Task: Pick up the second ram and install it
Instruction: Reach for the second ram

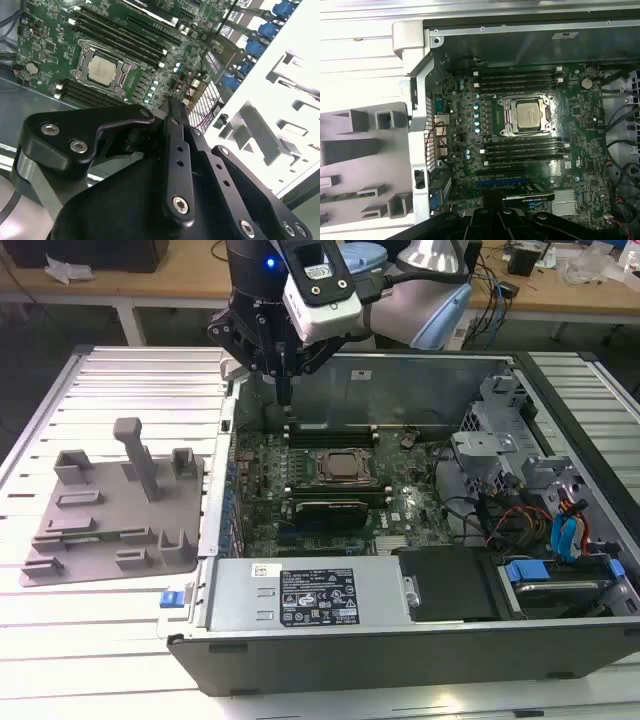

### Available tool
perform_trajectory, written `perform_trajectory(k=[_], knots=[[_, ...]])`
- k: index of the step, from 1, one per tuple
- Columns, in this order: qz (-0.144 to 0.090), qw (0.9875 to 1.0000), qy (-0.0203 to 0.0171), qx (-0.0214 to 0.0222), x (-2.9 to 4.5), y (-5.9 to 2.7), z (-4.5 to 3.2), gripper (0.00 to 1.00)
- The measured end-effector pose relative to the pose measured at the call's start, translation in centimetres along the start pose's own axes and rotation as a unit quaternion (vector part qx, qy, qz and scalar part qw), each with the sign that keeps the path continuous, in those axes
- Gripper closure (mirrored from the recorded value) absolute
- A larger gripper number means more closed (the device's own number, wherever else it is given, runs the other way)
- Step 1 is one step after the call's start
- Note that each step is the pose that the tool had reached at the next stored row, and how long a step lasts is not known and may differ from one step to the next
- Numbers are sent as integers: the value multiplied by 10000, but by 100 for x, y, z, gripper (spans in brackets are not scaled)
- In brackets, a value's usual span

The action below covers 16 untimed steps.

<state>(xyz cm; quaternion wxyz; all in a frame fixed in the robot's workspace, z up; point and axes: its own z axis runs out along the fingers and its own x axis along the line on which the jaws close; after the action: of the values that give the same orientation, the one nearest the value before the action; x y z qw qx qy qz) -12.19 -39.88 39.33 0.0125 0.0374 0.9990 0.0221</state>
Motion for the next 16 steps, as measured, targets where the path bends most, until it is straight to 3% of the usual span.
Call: perform_trajectory(k=[2,6,14,16], knots=[[0,10000,0,0,30,-3,-1,92],[0,10000,0,0,195,-15,-5,92],[0,10000,-3,0,601,-45,-15,92],[0,10000,-3,0,765,-57,-19,92]])
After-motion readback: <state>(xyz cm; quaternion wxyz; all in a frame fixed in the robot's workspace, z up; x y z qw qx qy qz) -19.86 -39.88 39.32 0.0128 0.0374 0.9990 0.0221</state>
